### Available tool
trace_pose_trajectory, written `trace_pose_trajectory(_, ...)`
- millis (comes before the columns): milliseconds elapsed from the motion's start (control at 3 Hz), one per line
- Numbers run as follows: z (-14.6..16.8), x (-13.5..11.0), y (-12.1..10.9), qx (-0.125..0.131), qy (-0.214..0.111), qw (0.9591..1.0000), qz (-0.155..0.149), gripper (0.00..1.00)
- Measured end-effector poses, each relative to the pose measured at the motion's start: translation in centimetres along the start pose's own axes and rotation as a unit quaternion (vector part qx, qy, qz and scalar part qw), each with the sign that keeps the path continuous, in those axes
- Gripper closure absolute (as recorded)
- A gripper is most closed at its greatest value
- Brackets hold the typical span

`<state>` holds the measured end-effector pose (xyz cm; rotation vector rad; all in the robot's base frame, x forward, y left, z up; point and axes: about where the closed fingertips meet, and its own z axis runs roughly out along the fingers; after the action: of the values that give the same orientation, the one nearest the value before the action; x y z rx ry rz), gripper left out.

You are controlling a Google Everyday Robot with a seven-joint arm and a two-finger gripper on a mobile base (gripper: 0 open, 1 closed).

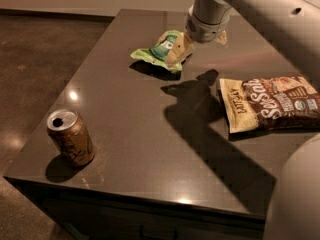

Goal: Pick green rice chip bag

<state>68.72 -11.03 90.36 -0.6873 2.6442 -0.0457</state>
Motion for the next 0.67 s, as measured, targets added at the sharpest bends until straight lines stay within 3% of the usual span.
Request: trace_pose_trajectory(667,0.25,-0.51,0.43,0.001,0.003,0.9999,0.013,0.00)
